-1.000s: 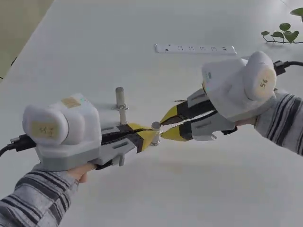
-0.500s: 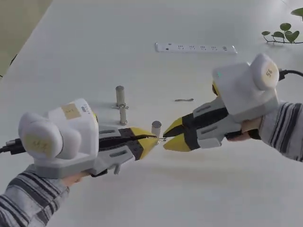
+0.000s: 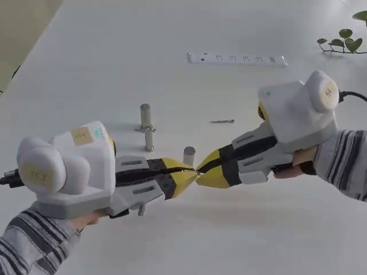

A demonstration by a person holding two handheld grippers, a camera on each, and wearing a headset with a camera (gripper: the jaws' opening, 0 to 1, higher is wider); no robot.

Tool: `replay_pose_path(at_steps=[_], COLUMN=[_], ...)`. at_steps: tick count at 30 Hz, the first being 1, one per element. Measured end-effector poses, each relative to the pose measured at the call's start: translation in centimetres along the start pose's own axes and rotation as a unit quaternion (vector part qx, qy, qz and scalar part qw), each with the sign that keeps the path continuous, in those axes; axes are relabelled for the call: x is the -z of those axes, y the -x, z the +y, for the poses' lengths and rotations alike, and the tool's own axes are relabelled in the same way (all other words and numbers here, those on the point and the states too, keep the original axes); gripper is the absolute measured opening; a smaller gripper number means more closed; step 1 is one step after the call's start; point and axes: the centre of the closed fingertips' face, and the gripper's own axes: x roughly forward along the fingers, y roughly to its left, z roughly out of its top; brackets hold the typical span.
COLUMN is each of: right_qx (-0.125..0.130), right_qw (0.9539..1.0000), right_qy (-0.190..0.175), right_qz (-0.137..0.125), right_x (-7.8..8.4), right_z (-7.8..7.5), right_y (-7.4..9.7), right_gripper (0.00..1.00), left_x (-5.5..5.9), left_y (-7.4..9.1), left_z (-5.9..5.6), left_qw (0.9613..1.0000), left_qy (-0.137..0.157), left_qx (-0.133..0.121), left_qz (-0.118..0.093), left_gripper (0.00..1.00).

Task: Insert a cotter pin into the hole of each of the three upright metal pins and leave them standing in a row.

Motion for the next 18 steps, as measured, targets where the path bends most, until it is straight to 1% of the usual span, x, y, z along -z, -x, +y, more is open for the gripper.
replay_pose_path(at_steps=[4, 6, 7, 10, 12, 13, 15, 16, 17, 18], right_qx=[0.000, 0.005, 0.010, 0.013, 0.018, 0.017, 0.019, 0.017, 0.020, 0.028], right_qw=[1.0000, 0.9998, 0.9995, 0.9988, 0.9970, 0.9964, 0.9938, 0.9912, 0.9901, 0.9878], right_qy=[0.008, 0.015, 0.027, 0.044, 0.070, 0.076, 0.100, 0.119, 0.126, 0.139], right_qz=[0.005, 0.007, 0.009, 0.018, 0.028, 0.032, 0.046, 0.055, 0.058, 0.065], right_x=[0.00, -0.07, -0.12, -0.10, -0.02, 0.05, 0.23, 0.33, 0.34, 0.36], right_z=[0.04, -0.08, -0.20, -0.20, -0.33, -0.29, -0.33, -0.22, -0.22, -0.45], right_y=[-0.02, 0.02, 0.06, 0.07, 0.12, 0.13, 0.15, 0.12, 0.09, 0.12], right_gripper=[0.01, 0.01, 0.00, 0.00, 0.00, 0.00, 0.00, 0.00, 0.00, 0.00], left_x=[-0.07, -0.05, -0.05, -0.07, -0.02, 0.01, 0.27, 0.28, 0.28, 0.36], left_y=[0.13, 0.15, 0.16, 0.14, 0.10, 0.08, 0.05, 0.03, 0.03, 0.00], left_z=[0.04, 0.13, 0.22, 0.26, 0.27, 0.32, 0.70, 0.89, 0.93, 0.95], left_qw=[1.0000, 0.9999, 0.9999, 1.0000, 1.0000, 1.0000, 0.9998, 0.9997, 0.9997, 0.9997], left_qy=[0.008, 0.011, 0.011, 0.008, 0.005, 0.003, -0.005, -0.008, -0.008, -0.009], left_qx=[0.001, -0.002, -0.003, -0.004, -0.005, -0.007, -0.018, -0.022, -0.023, -0.022], left_qz=[-0.003, -0.003, -0.004, -0.004, -0.003, -0.002, 0.003, 0.003, 0.002, 0.004], left_gripper=[0.00, 0.00, 0.00, 0.00, 0.00, 0.00, 0.02, 0.04, 0.04, 0.04])
